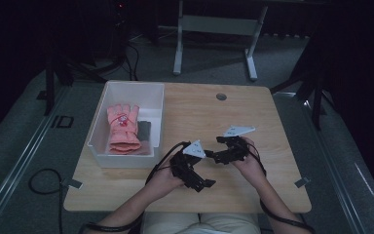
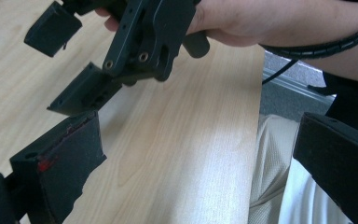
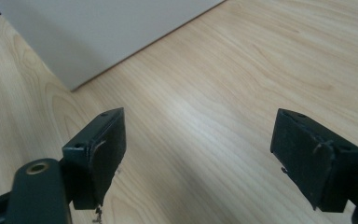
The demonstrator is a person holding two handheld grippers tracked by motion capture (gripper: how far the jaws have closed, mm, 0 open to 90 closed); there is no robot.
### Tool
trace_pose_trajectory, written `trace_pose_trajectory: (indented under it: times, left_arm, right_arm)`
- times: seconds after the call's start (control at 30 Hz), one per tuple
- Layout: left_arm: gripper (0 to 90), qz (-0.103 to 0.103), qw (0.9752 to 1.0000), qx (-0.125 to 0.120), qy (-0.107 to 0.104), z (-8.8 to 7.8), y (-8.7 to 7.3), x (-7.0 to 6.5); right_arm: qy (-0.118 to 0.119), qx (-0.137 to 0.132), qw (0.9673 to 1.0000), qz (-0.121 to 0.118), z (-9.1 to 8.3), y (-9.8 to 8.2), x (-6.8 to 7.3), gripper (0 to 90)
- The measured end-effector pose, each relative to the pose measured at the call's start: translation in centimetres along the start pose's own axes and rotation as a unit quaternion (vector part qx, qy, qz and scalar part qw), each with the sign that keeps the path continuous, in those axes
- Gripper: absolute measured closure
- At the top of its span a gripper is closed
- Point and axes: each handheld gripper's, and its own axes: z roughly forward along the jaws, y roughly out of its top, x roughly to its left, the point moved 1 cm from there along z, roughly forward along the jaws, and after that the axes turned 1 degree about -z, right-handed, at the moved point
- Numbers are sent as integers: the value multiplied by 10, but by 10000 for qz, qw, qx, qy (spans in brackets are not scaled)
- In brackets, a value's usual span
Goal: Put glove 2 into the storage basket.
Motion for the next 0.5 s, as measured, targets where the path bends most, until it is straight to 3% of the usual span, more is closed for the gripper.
trace_pose_trajectory:
  times: [0.1, 0.3, 0.5]
  left_arm:
    - [10, 46, 10000, 52, 6, 9, -8, 0]
    - [10, 66, 9998, 89, -183, 24, -24, 3]
    - [11, 167, 9996, 122, -195, 34, -40, 5]
  right_arm:
    - [-17, 15, 10000, 17, -1, -8, -1, 180]
    - [-84, 93, 9999, -39, -2, -24, -4, 180]
    - [-158, 219, 9996, -63, -2, -38, -7, 179]
